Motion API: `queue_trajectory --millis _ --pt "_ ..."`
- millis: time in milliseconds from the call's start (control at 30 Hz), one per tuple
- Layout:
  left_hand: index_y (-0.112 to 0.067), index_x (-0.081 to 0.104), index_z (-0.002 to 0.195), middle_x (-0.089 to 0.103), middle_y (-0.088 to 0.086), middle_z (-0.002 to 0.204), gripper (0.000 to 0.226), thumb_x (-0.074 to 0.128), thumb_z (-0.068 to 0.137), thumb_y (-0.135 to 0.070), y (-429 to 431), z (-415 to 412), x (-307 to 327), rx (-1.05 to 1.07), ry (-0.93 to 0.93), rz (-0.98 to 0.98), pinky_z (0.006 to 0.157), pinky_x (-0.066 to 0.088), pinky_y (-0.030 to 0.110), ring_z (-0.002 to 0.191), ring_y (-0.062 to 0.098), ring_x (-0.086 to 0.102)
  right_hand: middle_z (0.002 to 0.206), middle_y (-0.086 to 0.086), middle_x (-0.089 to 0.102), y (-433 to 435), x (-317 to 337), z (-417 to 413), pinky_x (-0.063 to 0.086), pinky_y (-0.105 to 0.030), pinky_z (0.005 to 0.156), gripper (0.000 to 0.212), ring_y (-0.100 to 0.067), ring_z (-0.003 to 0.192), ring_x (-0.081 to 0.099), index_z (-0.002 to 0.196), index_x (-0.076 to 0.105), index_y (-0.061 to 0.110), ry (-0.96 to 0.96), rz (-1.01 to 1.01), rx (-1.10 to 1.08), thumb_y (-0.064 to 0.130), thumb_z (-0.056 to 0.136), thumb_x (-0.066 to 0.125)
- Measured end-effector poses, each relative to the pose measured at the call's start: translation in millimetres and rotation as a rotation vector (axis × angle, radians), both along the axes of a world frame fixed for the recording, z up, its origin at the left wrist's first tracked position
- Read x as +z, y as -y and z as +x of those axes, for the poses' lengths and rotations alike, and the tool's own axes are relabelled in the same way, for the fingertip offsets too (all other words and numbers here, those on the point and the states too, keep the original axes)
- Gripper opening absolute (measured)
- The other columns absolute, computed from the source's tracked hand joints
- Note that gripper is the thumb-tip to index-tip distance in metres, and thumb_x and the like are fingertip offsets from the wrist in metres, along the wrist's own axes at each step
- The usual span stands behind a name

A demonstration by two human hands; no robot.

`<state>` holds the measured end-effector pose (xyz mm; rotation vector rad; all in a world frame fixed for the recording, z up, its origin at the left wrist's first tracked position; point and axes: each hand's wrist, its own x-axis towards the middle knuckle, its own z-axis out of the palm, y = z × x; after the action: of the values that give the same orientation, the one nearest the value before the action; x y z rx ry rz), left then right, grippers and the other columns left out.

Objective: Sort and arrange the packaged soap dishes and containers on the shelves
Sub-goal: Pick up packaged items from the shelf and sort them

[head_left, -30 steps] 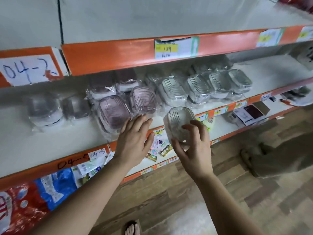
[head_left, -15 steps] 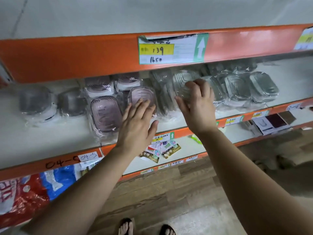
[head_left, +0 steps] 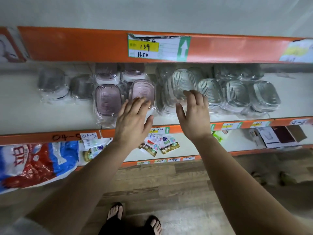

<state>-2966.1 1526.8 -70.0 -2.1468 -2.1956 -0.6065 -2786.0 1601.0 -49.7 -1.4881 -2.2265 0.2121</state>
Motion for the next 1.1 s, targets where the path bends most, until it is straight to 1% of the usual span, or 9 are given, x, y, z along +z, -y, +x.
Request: queue_trajectory --millis 133,267,367,467,667,800,867,1033,1100 --pt "-0.005 0.059 0.127 0.058 0.012 0.130 0.050 0.038 0.094 -0.037 36 8 18 0.047 0.032 -0.014 0.109 0.033 0.046 0.122 0.031 0.053 0.125 -0.020 0.054 30 23 8 0.035 -0.049 0.105 0.038 -0.040 0.117 0.047 0.129 0.054 0.002 -0.052 -0.059 0.038 0.019 0.095 0.054" --pt "-0.006 0.061 0.124 0.061 0.010 0.125 0.044 0.044 0.095 -0.035 84 10 44 0.095 0.018 -0.035 0.108 0.034 0.045 0.117 0.030 0.056 0.117 -0.020 0.058 70 49 6 0.037 -0.043 0.099 0.034 -0.040 0.110 0.049 0.124 0.058 0.001 -0.034 -0.083 0.114 0.018 0.095 0.055" --pt "-0.007 0.062 0.123 0.063 0.010 0.122 0.044 0.043 0.095 -0.034 120 -4 69 0.188 0.032 -0.011 0.109 0.034 0.047 0.115 0.030 0.057 0.114 -0.019 0.060 103 71 -12 0.037 -0.041 0.093 0.030 -0.039 0.106 0.050 0.120 0.060 0.002 -0.061 -0.075 0.191 0.017 0.094 0.057" --pt "-0.008 0.064 0.120 0.064 0.008 0.117 0.043 0.040 0.095 -0.035 155 -23 95 0.277 0.064 0.026 0.109 0.033 0.048 0.111 0.029 0.059 0.112 -0.018 0.061 130 91 -41 0.041 -0.043 0.093 0.026 -0.039 0.104 0.051 0.116 0.062 0.003 -0.117 -0.063 0.269 0.016 0.093 0.058" --pt "-0.010 0.064 0.118 0.064 0.007 0.118 0.044 0.038 0.095 -0.037 230 -87 135 0.458 0.055 0.079 0.112 0.028 0.045 0.112 0.027 0.058 0.107 -0.016 0.062 179 125 -125 0.041 -0.044 0.091 0.021 -0.038 0.102 0.053 0.109 0.063 0.003 -0.171 -0.029 0.451 0.016 0.093 0.058" --pt "-0.009 0.067 0.113 0.066 0.009 0.114 0.044 0.038 0.094 -0.036 274 -140 158 0.575 0.028 0.133 0.107 0.034 0.048 0.107 0.029 0.060 0.109 -0.015 0.062 210 142 -189 0.037 -0.040 0.092 0.021 -0.036 0.106 0.052 0.110 0.063 0.005 -0.172 -0.007 0.560 0.018 0.093 0.059" --pt "-0.009 0.067 0.112 0.066 0.009 0.113 0.041 0.041 0.094 -0.035 295 -170 166 0.610 0.013 0.157 0.107 0.035 0.049 0.106 0.030 0.061 0.110 -0.014 0.062 228 152 -226 0.038 -0.040 0.092 0.022 -0.035 0.106 0.052 0.111 0.063 0.007 -0.173 0.010 0.600 0.020 0.094 0.058" --pt "-0.011 0.064 0.116 0.064 0.006 0.118 0.040 0.042 0.095 -0.036 353 -257 184 0.659 -0.009 0.191 0.110 0.028 0.047 0.112 0.027 0.057 0.114 -0.009 0.062 283 174 -327 0.037 -0.039 0.096 0.024 -0.030 0.111 0.051 0.114 0.062 0.008 -0.220 0.046 0.697 0.022 0.096 0.054" --pt "-0.011 0.064 0.116 0.064 0.006 0.119 0.041 0.041 0.096 -0.037 375 -292 191 0.662 -0.024 0.199 0.110 0.026 0.045 0.113 0.027 0.057 0.116 -0.008 0.061 305 181 -367 0.039 -0.041 0.096 0.025 -0.030 0.112 0.052 0.115 0.061 0.009 -0.221 0.052 0.708 0.024 0.097 0.053"
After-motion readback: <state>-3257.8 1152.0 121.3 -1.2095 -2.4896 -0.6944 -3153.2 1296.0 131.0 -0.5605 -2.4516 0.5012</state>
